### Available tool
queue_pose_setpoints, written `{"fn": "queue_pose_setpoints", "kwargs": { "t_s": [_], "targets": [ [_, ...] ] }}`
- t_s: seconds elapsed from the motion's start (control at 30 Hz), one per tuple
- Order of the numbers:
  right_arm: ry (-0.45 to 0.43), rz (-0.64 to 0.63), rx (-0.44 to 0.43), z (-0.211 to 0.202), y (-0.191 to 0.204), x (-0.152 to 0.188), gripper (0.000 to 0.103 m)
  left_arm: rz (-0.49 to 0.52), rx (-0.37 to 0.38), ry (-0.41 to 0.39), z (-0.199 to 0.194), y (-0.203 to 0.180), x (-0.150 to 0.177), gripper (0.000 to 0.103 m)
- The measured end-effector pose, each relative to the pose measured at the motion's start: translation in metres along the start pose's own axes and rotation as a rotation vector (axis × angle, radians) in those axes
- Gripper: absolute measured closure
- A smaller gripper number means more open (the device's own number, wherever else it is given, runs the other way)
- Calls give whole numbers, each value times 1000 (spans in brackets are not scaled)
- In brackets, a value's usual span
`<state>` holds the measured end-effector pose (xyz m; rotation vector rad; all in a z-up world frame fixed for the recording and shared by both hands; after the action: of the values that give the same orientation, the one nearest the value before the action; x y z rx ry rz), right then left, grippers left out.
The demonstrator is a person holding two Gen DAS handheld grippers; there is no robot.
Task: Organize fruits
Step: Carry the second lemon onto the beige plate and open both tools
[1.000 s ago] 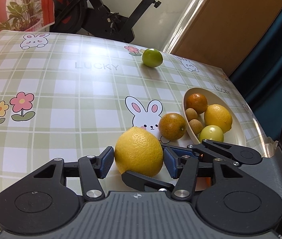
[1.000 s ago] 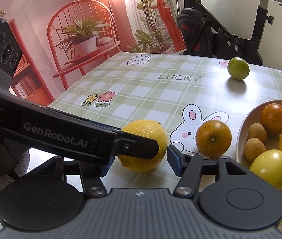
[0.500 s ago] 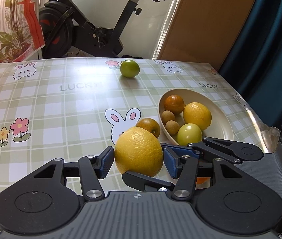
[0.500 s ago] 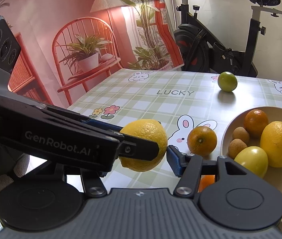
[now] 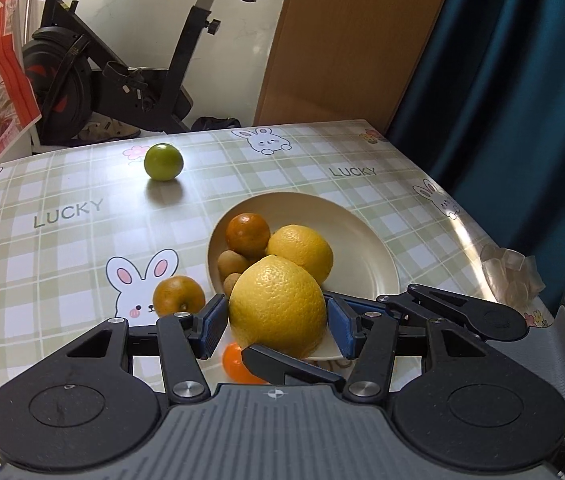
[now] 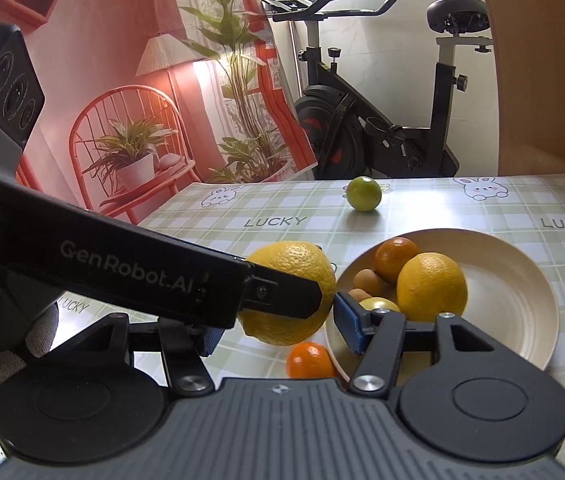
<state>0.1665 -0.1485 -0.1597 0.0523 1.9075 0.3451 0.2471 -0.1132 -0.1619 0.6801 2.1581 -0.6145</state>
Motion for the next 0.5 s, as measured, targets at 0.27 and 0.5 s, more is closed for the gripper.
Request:
{"fn": "queue_pose_setpoints", "kwargs": {
  "t_s": [0.27,0.5],
  "targets": [
    [-22,75,94,-29,-44,3,44,43,32,32,32,-41,4,46],
    [-3,132,133,-32,-65,11,44,65,4,72,53,-53,7,45]
  ]
}}
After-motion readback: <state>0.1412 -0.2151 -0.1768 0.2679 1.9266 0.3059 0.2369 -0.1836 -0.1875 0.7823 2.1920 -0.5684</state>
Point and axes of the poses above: each gripper's, at about its wrist camera, not at the fingertips, and z roughly the way its jaws point, y to its left, x to its underside, the point moved 4 cm from there along z, roughly the way its jaws point, and after that the axes turned 11 degrees about -y, right-handed, at the moved point
